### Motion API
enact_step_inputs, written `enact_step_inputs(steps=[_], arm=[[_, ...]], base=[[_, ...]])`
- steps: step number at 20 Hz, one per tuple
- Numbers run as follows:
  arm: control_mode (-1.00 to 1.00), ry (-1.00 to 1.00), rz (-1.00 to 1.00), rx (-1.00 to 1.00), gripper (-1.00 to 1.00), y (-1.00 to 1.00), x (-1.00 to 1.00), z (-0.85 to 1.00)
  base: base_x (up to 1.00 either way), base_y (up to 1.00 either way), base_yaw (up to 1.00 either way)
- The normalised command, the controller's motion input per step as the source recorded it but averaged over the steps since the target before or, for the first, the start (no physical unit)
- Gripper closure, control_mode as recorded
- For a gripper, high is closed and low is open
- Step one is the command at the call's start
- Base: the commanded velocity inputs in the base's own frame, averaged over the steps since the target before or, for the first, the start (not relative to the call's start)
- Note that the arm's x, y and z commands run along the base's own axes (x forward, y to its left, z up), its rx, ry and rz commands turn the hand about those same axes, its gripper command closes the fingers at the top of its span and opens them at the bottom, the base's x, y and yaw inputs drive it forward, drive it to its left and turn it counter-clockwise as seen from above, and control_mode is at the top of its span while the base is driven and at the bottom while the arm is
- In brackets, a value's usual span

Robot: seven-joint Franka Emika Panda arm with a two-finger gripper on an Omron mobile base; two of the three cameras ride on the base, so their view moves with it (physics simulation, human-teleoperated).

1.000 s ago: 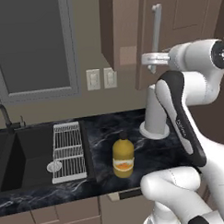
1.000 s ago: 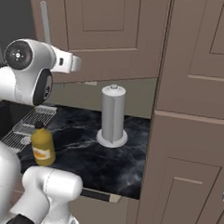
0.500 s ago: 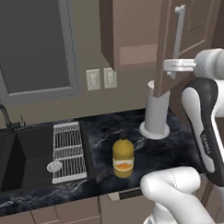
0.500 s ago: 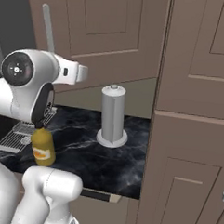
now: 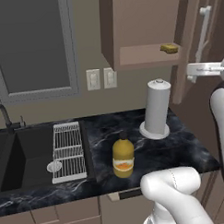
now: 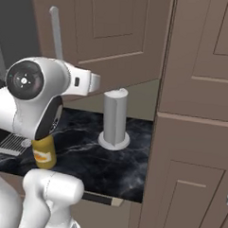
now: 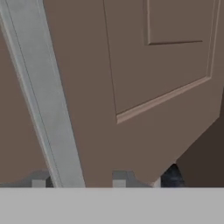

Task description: Open the cabinet. Pick the sponge and place it next to the sink. Then close the cabinet.

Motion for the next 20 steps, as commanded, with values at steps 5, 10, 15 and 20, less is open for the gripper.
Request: enact_step_inputs(steps=[5,10,15,20], arm=[[-1.00,0.14,0.00,0.00,-1.00,-0.18,0.00,0.00],[-1.00,0.08,0.00,0.00,-1.00,0.00,0.00,-0.02],[-1.00,-0.02,0.00,0.00,-1.00,0.00,-0.34,0.00],[-1.00,-0.05,0.00,0.00,-1.00,0.00,-0.56,0.00]], base=[[0.00,0.00,0.00],[0.00,0.00,0.00],[0.00,0.00,0.00],[0.00,0.00,0.00]])
